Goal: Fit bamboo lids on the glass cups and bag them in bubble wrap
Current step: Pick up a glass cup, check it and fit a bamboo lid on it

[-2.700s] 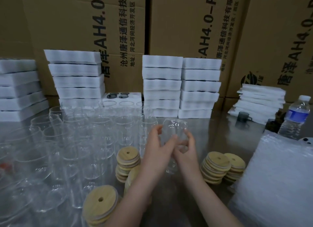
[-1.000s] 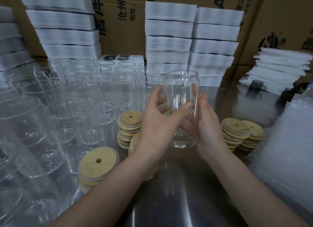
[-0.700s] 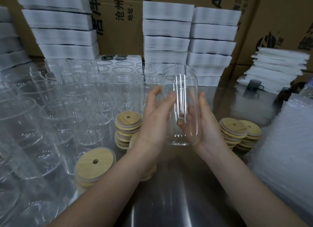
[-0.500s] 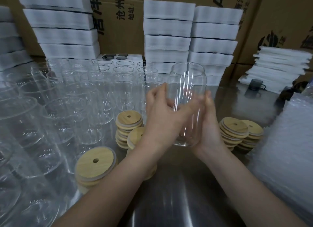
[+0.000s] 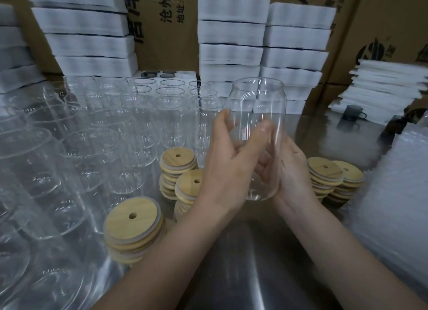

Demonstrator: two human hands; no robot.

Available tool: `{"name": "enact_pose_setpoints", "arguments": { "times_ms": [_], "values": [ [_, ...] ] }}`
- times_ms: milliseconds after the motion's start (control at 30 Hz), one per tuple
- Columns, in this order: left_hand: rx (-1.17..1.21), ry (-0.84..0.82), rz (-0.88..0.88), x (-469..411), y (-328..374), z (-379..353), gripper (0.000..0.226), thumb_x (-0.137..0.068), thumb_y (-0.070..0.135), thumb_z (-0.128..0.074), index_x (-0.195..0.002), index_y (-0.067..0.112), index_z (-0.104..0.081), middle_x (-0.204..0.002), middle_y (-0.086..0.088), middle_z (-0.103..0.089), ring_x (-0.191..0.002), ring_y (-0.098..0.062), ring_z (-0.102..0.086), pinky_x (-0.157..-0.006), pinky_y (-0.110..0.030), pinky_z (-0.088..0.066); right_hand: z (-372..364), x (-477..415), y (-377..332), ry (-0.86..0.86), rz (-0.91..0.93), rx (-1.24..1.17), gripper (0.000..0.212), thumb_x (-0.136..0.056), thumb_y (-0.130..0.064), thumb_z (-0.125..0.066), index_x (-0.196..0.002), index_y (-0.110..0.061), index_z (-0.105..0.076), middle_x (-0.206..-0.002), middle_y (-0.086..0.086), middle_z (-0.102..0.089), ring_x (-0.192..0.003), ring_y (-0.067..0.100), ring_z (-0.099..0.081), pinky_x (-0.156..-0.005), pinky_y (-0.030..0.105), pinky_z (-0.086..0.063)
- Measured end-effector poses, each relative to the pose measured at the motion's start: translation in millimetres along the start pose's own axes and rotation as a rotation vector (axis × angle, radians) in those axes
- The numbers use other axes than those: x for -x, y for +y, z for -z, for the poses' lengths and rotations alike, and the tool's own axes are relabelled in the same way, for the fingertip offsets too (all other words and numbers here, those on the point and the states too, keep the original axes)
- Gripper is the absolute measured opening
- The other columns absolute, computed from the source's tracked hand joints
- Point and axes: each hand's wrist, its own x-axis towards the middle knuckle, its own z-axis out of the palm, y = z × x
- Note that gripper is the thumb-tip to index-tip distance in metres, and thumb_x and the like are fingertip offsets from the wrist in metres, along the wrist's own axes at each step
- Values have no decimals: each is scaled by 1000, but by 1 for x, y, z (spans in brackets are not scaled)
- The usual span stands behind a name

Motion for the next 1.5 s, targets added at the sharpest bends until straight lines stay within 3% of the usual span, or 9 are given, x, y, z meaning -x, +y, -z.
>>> {"name": "enact_pose_setpoints", "arguments": {
  "times_ms": [100,200,367,567,733,867,1033,1233,1500],
  "values": [
    [70,-26,20,1,1,2,97,-56,57,-76,-138,41,-29,-131,19,-52,-120,-5,-57,-98,-32,-51,-5,3,-3,-128,-86,-93,33,-96,-44,-56,-109,-19,-74,-110,12,-73,-100,26,-71,-89,42,-57],
    [67,-13,5,0,2,5,86,-66,58,-70,-139,36,-31,-137,11,-51,-125,-2,-52,-100,-26,-48,-8,7,-5,-222,-168,-87,67,-77,-62,-58,-125,-15,-66,-145,19,-50,-142,38,-36,-120,58,-18],
    [47,-31,10,-1,6,5,79,-86,63,-48,-152,25,-28,-152,-4,-41,-137,-22,-44,-109,-50,-41,-12,10,-12,-263,-152,29,68,-81,-70,-32,-124,-23,-59,-124,12,-68,-111,28,-68,-84,41,-59],
    [23,80,-53,-3,1,4,58,-97,48,-32,-152,29,-29,-152,18,-35,-132,9,-39,-110,-16,-34,-17,13,-9,-218,-40,64,67,-88,-70,-36,-124,-17,-54,-103,5,-75,-86,19,-73,-62,30,-58],
    [54,134,-44,3,-4,-1,52,-102,43,-25,-152,29,-28,-152,7,-40,-139,-5,-37,-117,-34,-31,-23,16,-3,-84,226,269,57,-82,-67,-52,-121,-26,-55,-104,6,-74,-83,18,-72,-68,28,-57],
    [-7,77,-62,4,-5,-6,79,-86,66,-42,-152,27,-20,-143,21,-39,-133,11,-35,-111,-17,-32,-24,23,3,3,461,470,77,-73,-79,-56,-131,-29,-49,-114,-5,-70,-102,13,-69,-84,26,-56],
    [-28,54,-87,3,-3,-5,99,-65,67,-58,-149,32,-19,-141,10,-40,-130,-5,-45,-104,-32,-47,-22,22,6,0,512,561,45,-92,-57,-43,-134,-42,-37,-140,4,-54,-120,17,-59,-99,34,-51],
    [-37,108,-90,-2,0,-2,76,-78,62,-52,-145,37,-25,-124,14,-52,-109,8,-55,-84,-11,-48,-19,17,6,-57,538,533,32,-98,-40,-34,-124,-24,-41,-122,-6,-56,-106,0,-60,-82,13,-49],
    [-53,205,-98,-3,0,-3,73,-84,68,-18,-149,36,-28,-138,-4,-55,-113,-14,-62,-98,-45,-51,-16,10,-9,-22,419,433,22,-95,-40,-37,-105,-31,-54,-90,3,-61,-71,15,-58,-60,28,-47]
  ]
}}
